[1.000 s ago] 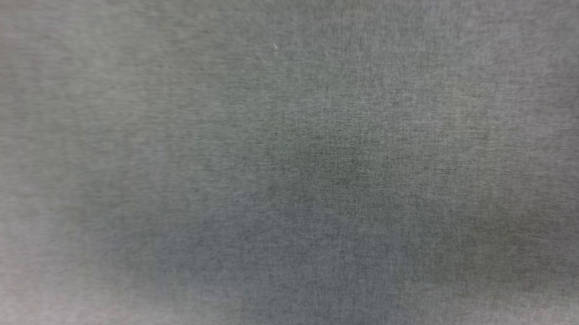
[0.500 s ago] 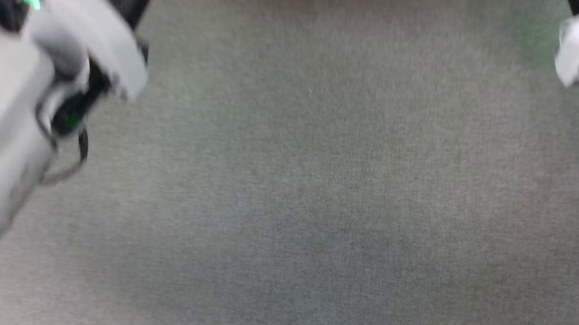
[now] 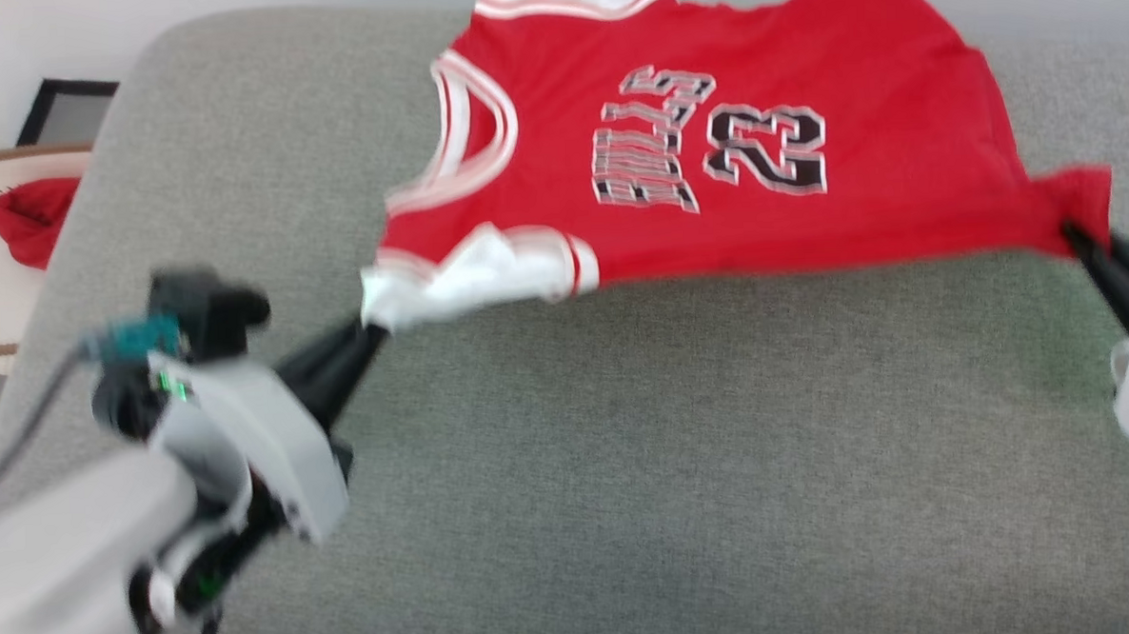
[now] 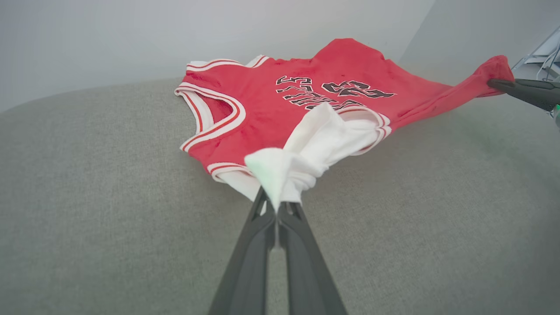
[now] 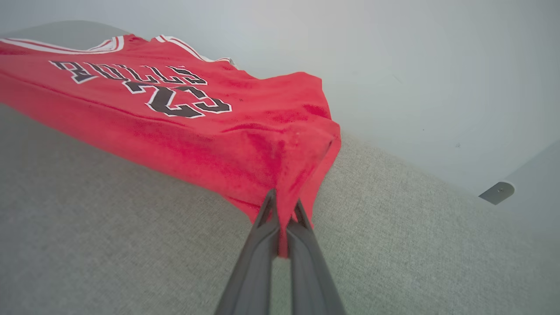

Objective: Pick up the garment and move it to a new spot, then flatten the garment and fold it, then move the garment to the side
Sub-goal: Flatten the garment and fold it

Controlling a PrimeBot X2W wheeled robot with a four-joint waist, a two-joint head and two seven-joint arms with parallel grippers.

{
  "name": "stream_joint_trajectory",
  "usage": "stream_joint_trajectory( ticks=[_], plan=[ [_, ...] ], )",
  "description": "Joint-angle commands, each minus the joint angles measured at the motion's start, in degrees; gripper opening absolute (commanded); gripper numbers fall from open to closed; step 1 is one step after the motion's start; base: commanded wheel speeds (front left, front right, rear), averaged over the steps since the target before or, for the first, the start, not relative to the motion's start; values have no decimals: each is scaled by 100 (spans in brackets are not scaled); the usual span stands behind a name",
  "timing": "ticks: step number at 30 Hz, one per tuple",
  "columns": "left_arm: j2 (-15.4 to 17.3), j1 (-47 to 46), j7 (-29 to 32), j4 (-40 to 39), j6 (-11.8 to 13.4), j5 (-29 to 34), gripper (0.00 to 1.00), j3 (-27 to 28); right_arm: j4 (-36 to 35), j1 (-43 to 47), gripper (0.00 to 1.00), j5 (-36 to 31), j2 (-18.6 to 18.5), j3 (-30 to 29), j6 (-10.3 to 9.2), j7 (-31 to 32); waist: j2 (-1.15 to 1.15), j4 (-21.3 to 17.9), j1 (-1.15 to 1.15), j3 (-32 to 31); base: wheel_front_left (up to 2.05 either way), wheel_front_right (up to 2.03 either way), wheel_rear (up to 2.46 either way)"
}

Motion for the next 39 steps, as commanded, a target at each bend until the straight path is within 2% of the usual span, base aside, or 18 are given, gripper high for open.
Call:
stream_joint_trajectory(
  ticks=[1,11,18,27,31,35,39],
  plan=[
    [125,277,-82,-179,173,-50,0,-13,-143,337,0,-7,-70,-130,-8,37,0,42,0,-100,0,0,0],
    [511,1668,-449,-986,852,-610,0,-41,-1160,2350,0,-175,-40,-997,-8,518,0,67,0,-190,0,0,0],
    [654,2552,-552,-1518,1240,-1064,0,-7,-2084,3719,0,-39,126,-1526,-7,1328,0,90,0,-207,0,0,0],
    [793,3224,-592,-1971,1605,-1414,0,177,-2942,4740,0,6,405,-2143,-7,2106,0,71,0,-90,0,0,0],
    [1043,3151,-597,-2229,1849,-1248,0,283,-3288,4904,0,-49,537,-2435,-7,2432,0,29,0,-32,0,0,0],
    [1438,2620,-296,-2496,2109,-728,0,356,-3655,4704,0,-77,715,-2812,-7,2793,0,-90,0,29,0,0,0],
    [1660,1970,180,-2558,2161,-185,0,435,-3822,4347,0,-220,809,-2997,-8,3033,0,-216,0,98,0,0,0]
  ],
)
